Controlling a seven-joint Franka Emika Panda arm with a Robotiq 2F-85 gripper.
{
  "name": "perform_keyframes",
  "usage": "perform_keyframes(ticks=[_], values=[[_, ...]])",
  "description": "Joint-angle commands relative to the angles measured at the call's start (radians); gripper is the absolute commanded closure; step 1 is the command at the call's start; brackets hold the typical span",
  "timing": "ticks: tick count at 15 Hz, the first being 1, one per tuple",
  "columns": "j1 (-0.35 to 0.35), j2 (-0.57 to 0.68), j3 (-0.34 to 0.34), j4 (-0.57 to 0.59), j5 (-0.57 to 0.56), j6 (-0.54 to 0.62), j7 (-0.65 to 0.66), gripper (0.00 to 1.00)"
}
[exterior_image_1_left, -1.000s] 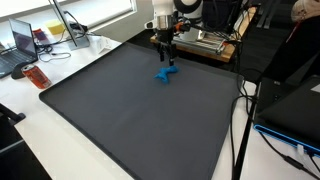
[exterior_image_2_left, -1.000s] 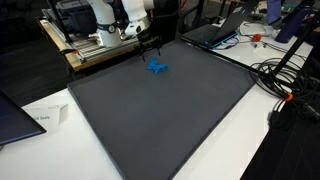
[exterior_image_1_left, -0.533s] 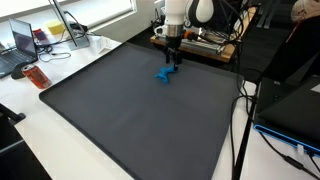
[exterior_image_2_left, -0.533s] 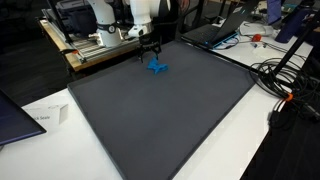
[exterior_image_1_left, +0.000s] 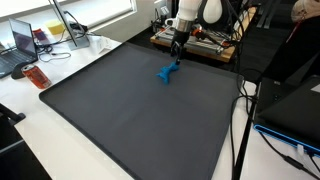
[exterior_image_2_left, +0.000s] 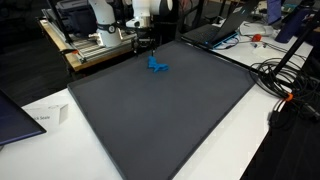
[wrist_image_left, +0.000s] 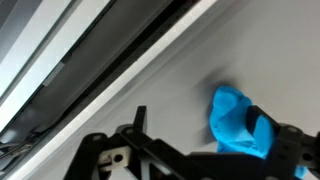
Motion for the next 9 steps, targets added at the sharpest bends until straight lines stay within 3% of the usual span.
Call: perform_keyframes(ticks=[1,5,9], values=[[-0.017,-0.040,0.098,0.000,0.211,0.105,-0.143,0.00],[-0.055,-0.085,0.202,0.077,0.433,0.262,-0.389,0.00],[-0.097,-0.143,0.251,0.203,0.596,0.403,-0.639,0.00]])
